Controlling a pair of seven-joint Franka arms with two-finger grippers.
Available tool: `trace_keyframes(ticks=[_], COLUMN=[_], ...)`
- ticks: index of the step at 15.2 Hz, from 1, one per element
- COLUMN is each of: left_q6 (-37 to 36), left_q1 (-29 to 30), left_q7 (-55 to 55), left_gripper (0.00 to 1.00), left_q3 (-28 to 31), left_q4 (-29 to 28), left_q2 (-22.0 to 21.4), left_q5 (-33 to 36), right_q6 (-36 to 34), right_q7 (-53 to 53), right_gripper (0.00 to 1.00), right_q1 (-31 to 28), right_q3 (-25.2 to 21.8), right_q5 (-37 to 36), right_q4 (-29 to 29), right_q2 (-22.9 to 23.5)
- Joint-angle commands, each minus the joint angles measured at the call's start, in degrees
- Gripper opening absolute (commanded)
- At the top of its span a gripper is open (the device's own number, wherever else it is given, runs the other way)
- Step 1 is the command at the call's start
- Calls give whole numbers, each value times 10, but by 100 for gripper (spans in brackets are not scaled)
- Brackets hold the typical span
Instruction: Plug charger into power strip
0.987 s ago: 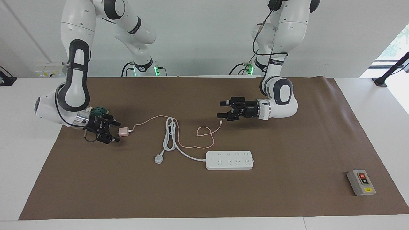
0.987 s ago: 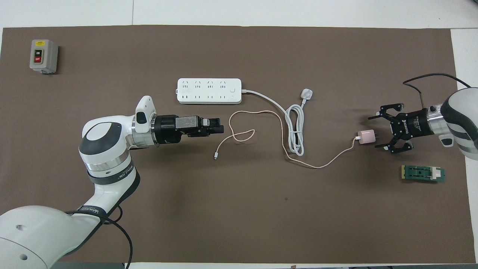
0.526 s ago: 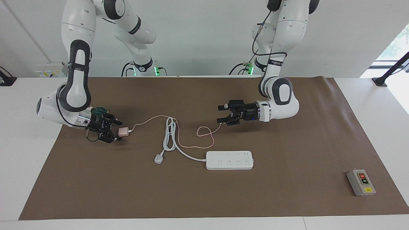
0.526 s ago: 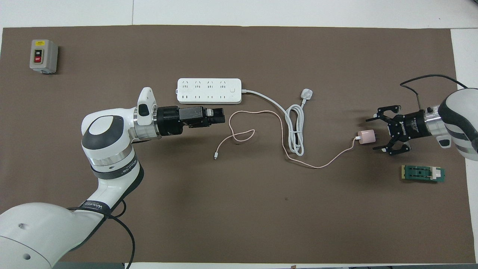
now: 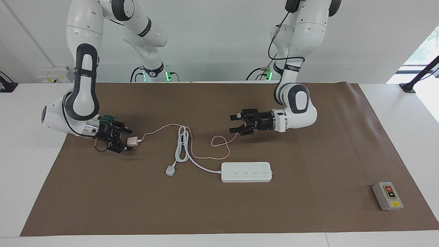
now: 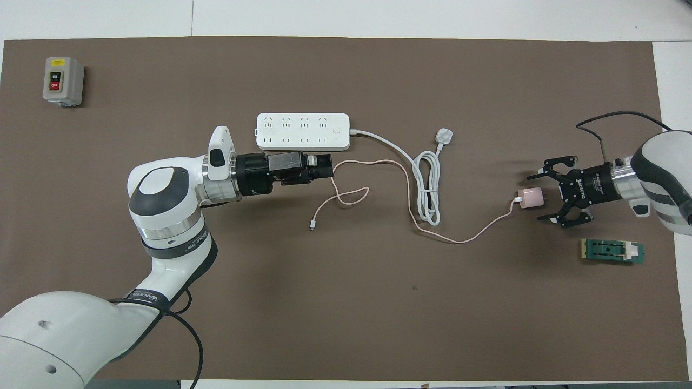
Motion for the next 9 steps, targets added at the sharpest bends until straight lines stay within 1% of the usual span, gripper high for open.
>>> trace_keyframes(ticks=[1, 2, 4, 6, 7, 9], left_q6=[9, 9, 9, 9, 9, 9], left_q1=[-10, -10, -13, -13, -13, -13], left_q7=[-12, -12, -12, -12, -12, -18], left_gripper=[100, 100, 100, 100, 100, 100], left_q3=[6, 6, 6, 6, 6, 6], left_q4=[10, 10, 10, 10, 10, 12], left_q2=[7, 7, 7, 7, 7, 7], left_q5=[-12, -11, -12, -12, -12, -12], right_q6=[15, 19, 20, 18, 14, -4], right_q7=[-7, -8, -8, -6, -1, 10], right_gripper=[58, 53, 37, 11, 8, 8], right_q1=[-1, -1, -1, -1, -1, 1], right_q3=[2, 2, 2, 3, 3, 6], right_q5=[-2, -3, -8, -7, -7, -7], right_q4=[-17, -17, -17, -16, -12, 3], right_q2=[-8, -8, -8, -8, -8, -9])
